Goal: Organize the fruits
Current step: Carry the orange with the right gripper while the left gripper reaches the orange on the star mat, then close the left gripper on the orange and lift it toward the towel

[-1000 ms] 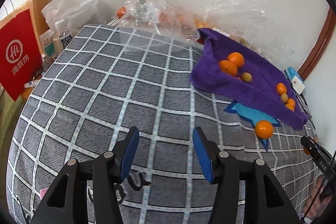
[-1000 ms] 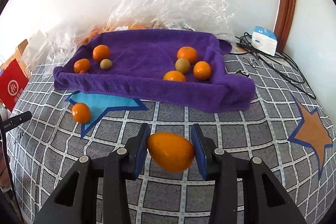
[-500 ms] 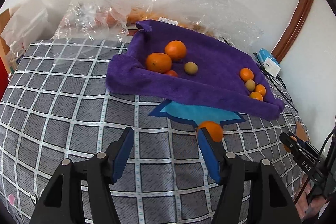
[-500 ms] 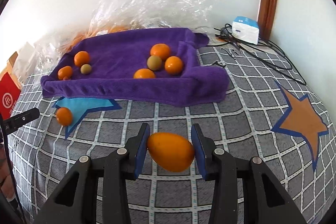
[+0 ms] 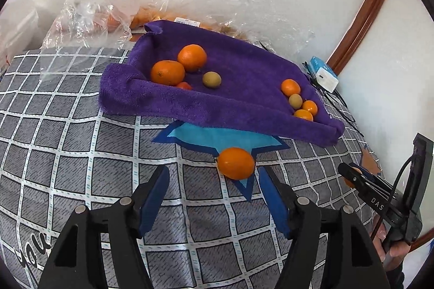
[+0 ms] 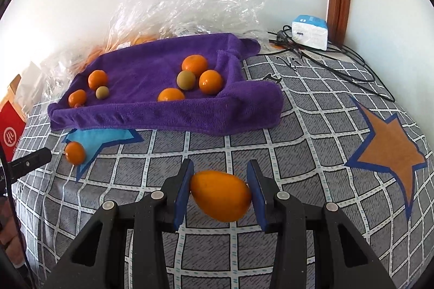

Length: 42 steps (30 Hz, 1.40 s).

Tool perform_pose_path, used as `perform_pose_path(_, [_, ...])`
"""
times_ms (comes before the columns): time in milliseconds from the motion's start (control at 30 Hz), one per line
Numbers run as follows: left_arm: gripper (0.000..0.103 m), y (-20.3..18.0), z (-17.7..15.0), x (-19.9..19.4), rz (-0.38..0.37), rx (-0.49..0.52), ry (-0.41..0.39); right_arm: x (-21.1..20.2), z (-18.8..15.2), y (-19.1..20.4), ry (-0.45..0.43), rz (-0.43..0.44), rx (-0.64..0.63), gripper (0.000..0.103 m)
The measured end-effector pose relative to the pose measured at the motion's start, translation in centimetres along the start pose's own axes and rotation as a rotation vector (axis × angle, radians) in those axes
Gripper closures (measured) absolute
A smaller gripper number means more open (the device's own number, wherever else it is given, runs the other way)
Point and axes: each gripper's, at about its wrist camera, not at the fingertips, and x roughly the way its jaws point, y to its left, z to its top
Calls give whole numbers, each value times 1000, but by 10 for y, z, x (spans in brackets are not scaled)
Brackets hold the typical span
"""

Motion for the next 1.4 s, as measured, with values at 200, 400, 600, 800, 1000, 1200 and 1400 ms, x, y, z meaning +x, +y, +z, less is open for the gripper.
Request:
perform_pose_path(200, [38,-23,3,29,72,22,59,5,-12,-10,28,37,39,63])
perform_pose_path(400, [61,-35,1,37,110,43,25,8,-19,-16,42,56,78,63])
perform_pose_path(600, [68,-35,2,37,136,26,36,8,-16,-5,32,44,35,63])
perform_pose_path(800, [68,-28,4,22,147,9,11,7,-13,4,28,64,24,63])
perform_pose_path(1000, [68,-19,12,6,159,-11,-21,5,-10,11,24,84,28,63])
perform_pose_path(1200, [68,-11,24,-5,158,-33,-51,3,0,18,10,86,13,63])
perform_pose_path(1400, [68,-3,41,-6,150,-59,-65,3,27,22,-29,78,-6,63])
